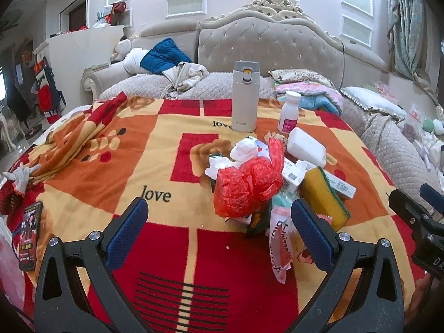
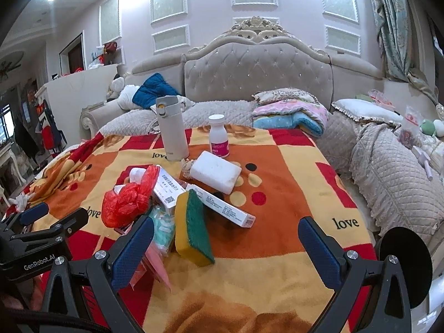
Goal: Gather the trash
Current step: 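Move both tools toward the pile of items on the blanket, then grasp the pink snack wrapper with the left tool while the right tool grasps the yellow-green sponge, then carry the wrapper and sponge to the black bin and release both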
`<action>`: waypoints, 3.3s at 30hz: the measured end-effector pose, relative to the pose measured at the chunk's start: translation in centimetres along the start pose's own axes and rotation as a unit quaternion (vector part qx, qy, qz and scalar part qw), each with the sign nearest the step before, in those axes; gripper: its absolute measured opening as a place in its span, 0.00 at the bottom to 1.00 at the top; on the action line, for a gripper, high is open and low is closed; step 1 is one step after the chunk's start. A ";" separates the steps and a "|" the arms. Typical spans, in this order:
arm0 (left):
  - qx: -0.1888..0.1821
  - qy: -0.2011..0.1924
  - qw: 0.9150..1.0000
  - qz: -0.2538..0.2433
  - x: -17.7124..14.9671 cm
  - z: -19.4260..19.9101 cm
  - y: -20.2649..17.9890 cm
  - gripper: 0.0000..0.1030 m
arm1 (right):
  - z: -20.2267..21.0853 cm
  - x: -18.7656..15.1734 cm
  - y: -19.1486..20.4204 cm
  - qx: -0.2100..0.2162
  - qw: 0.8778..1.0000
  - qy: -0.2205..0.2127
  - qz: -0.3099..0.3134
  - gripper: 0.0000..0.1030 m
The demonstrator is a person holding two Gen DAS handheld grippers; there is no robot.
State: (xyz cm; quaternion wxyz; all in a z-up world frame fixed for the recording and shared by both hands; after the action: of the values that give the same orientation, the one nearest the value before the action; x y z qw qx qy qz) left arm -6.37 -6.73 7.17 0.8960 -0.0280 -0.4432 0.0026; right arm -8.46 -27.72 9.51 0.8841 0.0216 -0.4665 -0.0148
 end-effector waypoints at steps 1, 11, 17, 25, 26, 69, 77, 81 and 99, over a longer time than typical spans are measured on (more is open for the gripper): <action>-0.001 -0.001 1.000 0.001 0.0 0.0 0.0 0.99 | 0.0 0.0 0.0 0.000 1.000 -0.001 0.000 1.00; -0.001 0.001 1.000 0.003 -0.1 0.0 0.1 0.99 | -0.1 0.3 -0.1 -0.005 1.000 -0.005 0.002 1.00; -0.001 0.002 1.000 0.003 -0.1 -0.1 0.1 0.99 | -0.1 0.2 0.0 -0.006 1.000 -0.008 0.002 1.00; 0.003 0.000 1.000 -0.003 -0.1 -0.1 -0.1 0.99 | -0.3 0.3 -0.1 -0.002 1.000 -0.007 -0.004 1.00; 0.003 -0.002 1.000 -0.004 -0.1 -0.1 -0.1 0.99 | -0.3 0.3 -0.1 -0.002 1.000 -0.007 -0.004 1.00; -0.121 0.118 0.985 -0.035 -4.5 -4.6 -3.1 0.99 | -12.2 -2.4 3.4 0.164 0.970 0.180 -0.001 0.33; -0.175 0.155 0.972 -0.009 -4.9 -7.4 -5.6 0.48 | -9.3 -2.3 0.5 0.181 0.970 0.155 -0.037 0.28; -0.202 0.187 0.961 0.011 -5.6 -7.9 -6.3 0.12 | -8.0 -2.2 -0.7 0.183 0.971 0.144 -0.049 0.28; -0.167 0.128 0.977 -0.045 -3.7 -2.6 -6.8 0.06 | -8.3 -1.9 -1.4 0.183 0.968 0.152 -0.078 0.62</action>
State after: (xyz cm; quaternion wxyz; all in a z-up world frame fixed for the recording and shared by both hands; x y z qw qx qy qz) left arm -6.69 -13.76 2.99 0.9270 -0.1575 -0.3201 -0.1153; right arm -2.67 -28.88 3.17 0.9218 0.2209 -0.3185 0.0051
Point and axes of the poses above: each gripper's, at about its wrist camera, not at the fingertips, and z roughly against the way its jaws point, y to its left, x to its top, the point moved 6 cm from there along -z, roughly the way its jaws point, and after that the axes turned 2 degrees about -x, right-handed, at the moved point
